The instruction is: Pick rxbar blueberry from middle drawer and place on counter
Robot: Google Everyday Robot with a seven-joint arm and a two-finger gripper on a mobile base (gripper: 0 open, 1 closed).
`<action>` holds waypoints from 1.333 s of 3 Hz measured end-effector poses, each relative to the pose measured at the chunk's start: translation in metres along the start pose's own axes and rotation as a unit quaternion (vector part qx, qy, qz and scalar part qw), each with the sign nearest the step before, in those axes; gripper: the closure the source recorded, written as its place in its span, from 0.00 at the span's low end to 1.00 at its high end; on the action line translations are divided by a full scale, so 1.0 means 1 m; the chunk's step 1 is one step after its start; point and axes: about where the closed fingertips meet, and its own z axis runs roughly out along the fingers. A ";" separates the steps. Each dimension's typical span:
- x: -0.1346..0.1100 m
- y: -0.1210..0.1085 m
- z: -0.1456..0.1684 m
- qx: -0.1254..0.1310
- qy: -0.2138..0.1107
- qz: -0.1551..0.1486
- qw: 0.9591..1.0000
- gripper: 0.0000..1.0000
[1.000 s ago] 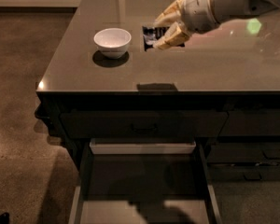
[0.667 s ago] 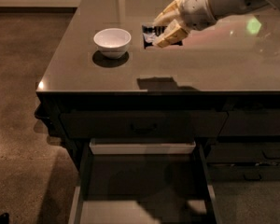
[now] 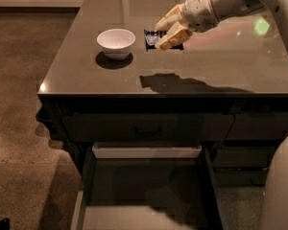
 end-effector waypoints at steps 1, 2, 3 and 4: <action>0.000 0.000 0.001 -0.001 -0.001 0.001 1.000 1.00; 0.020 0.010 0.027 -0.019 -0.018 0.032 0.999 1.00; 0.039 0.022 0.052 -0.041 -0.046 0.066 0.996 1.00; 0.049 0.029 0.068 -0.058 -0.062 0.085 0.993 1.00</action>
Offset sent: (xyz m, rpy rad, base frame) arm 0.0098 0.0157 -0.0745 0.0890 0.1653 0.0096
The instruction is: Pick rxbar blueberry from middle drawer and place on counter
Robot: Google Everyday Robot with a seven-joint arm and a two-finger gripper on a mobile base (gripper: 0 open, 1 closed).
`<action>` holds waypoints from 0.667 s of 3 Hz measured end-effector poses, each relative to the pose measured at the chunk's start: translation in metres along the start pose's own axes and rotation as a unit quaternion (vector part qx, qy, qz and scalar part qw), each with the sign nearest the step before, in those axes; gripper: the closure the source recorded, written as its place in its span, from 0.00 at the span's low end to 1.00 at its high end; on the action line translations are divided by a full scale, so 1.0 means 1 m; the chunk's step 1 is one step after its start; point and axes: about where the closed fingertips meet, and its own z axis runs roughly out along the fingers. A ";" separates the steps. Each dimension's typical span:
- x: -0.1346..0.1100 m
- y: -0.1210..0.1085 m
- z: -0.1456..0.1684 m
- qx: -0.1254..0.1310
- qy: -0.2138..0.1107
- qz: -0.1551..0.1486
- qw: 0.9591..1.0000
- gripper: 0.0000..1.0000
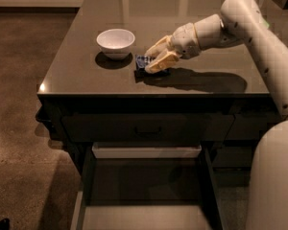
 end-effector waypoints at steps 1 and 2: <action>0.007 0.000 0.006 -0.008 -0.027 0.021 0.999 1.00; 0.007 0.000 0.007 -0.009 -0.028 0.021 0.999 0.81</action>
Offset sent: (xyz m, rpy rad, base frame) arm 0.0013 0.0016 -0.0073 0.0434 0.0329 0.0047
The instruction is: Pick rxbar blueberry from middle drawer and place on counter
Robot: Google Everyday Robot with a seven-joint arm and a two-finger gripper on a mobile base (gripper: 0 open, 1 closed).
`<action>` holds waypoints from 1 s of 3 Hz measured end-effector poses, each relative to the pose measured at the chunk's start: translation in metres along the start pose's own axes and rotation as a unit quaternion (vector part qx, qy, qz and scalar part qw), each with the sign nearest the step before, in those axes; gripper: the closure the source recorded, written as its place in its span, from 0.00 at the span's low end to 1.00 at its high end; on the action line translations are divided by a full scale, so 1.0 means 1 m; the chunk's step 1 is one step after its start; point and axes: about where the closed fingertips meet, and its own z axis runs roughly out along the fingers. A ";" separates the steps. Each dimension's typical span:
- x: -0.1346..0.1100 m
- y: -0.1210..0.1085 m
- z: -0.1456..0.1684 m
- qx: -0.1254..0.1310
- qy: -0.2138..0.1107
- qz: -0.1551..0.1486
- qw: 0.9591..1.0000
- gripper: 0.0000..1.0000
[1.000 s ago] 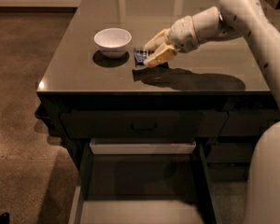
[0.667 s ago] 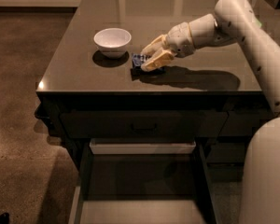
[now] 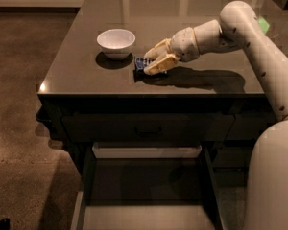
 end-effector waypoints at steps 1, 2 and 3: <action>0.000 0.000 0.000 0.000 0.000 0.000 1.000 0.58; 0.000 0.000 0.000 0.000 0.000 0.000 1.000 0.35; 0.000 0.000 0.000 0.000 0.000 0.000 1.000 0.12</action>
Offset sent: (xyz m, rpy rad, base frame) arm 0.0000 0.0000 0.0000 0.0000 0.0000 0.0000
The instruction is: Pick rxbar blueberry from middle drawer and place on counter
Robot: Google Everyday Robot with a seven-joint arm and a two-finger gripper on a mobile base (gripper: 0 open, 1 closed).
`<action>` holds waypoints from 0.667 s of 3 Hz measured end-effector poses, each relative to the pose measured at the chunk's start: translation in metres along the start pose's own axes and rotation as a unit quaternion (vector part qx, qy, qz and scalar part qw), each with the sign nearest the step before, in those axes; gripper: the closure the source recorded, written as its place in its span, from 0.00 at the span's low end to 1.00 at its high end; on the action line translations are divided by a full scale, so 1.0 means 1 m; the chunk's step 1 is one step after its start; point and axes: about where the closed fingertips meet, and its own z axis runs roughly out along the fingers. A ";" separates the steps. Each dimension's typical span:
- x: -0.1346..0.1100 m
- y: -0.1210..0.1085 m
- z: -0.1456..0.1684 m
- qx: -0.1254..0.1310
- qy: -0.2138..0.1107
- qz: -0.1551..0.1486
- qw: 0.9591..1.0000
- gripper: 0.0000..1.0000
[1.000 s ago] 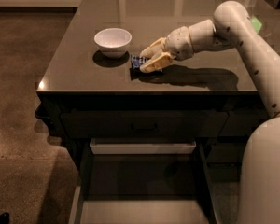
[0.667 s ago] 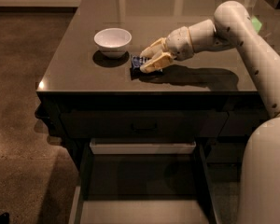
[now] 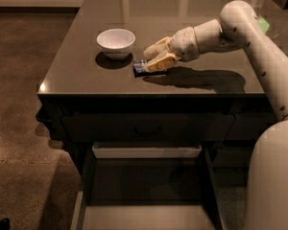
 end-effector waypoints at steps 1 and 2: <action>0.000 0.000 0.000 0.000 0.000 0.000 1.000 0.00; 0.000 0.000 0.000 0.000 0.000 0.000 1.000 0.00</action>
Offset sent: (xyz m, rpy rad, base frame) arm 0.0000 0.0000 0.0000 0.0000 0.0000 0.0000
